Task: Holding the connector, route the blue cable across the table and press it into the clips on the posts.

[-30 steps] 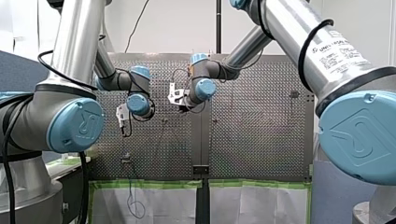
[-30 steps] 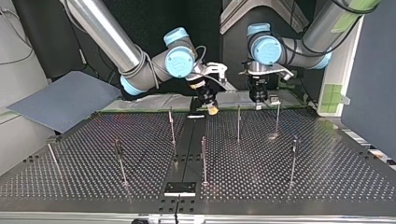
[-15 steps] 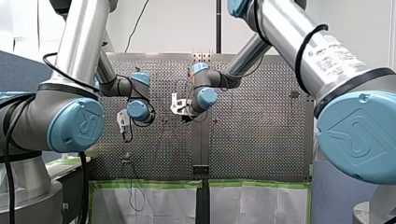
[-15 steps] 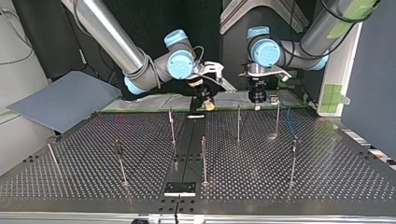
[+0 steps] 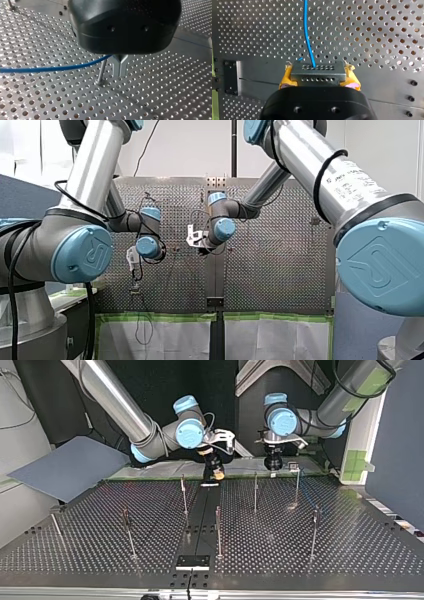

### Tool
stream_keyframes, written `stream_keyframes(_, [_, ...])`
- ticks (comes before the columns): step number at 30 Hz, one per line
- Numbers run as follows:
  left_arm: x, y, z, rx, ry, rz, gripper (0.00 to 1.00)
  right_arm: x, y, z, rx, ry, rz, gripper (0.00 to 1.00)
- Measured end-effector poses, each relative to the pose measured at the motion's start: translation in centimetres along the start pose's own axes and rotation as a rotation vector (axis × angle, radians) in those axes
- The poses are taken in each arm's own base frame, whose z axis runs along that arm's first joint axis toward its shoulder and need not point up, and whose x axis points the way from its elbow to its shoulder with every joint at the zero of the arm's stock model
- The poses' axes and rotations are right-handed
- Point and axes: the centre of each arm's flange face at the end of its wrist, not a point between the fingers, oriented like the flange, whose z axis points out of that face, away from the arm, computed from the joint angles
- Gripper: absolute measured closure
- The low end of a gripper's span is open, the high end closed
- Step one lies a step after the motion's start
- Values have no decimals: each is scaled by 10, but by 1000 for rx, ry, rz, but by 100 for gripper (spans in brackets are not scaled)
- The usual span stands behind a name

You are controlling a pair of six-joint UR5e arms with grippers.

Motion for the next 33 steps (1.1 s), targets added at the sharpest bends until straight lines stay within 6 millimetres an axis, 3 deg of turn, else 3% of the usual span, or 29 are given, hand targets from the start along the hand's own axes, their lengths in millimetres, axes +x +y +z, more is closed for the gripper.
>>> stream_keyframes(10, [-6, 4, 11, 9, -16, -9, 100, 3, 12, 4, -13, 18, 10, 100])
stream_keyframes(16, [-3, 5, 28, 18, -5, -21, 100, 5, 18, 7, -18, 32, 14, 100])
stream_keyframes(26, [-33, 5, 61, 33, -51, -55, 100, 10, 35, 11, -37, 53, 26, 100])
stream_keyframes(33, [-37, 10, 73, 54, -64, -92, 100, 12, 47, 15, -44, 68, 36, 100])
